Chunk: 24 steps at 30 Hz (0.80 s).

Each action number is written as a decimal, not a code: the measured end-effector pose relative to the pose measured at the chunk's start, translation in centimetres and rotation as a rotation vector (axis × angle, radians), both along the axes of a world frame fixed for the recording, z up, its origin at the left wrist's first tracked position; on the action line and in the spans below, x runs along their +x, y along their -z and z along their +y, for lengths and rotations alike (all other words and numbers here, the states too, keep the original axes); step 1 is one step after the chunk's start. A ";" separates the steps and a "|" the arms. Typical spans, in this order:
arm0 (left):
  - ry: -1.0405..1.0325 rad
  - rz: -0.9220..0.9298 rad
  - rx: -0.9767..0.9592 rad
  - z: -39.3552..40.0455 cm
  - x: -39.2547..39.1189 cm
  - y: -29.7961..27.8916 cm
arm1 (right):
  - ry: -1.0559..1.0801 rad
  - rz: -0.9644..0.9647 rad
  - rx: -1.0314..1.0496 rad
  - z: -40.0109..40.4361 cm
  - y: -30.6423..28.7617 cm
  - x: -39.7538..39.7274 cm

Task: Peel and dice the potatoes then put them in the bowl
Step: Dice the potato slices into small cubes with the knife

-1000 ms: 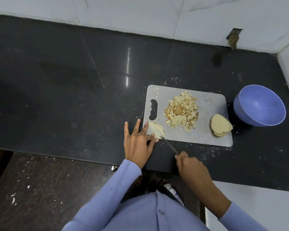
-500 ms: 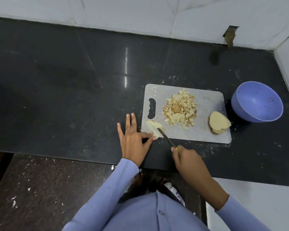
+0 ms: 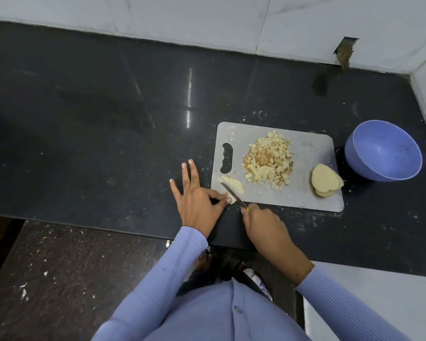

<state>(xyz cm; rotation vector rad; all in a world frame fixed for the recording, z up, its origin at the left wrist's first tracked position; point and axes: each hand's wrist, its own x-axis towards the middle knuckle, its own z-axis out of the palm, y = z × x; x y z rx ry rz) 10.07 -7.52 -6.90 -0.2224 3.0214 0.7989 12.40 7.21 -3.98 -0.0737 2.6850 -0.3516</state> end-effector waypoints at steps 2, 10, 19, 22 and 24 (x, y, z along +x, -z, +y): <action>-0.001 -0.010 0.000 0.0 0.0 0.1 | -0.005 -0.027 0.037 1.1 -0.1 1.2; 0.003 -0.040 -0.002 0.0 -0.1 0.0 | 0.020 -0.038 0.074 3.3 -0.5 3.1; 0.329 0.062 0.131 -1.8 -2.0 0.1 | 0.095 -0.009 -0.093 5.1 -1.0 3.0; 0.555 0.051 0.240 -2.8 -4.1 0.0 | 0.181 0.043 -0.170 5.6 -1.3 2.5; 0.701 0.021 0.237 -2.9 -5.5 -0.2 | 0.224 0.060 -0.205 5.7 -1.3 2.2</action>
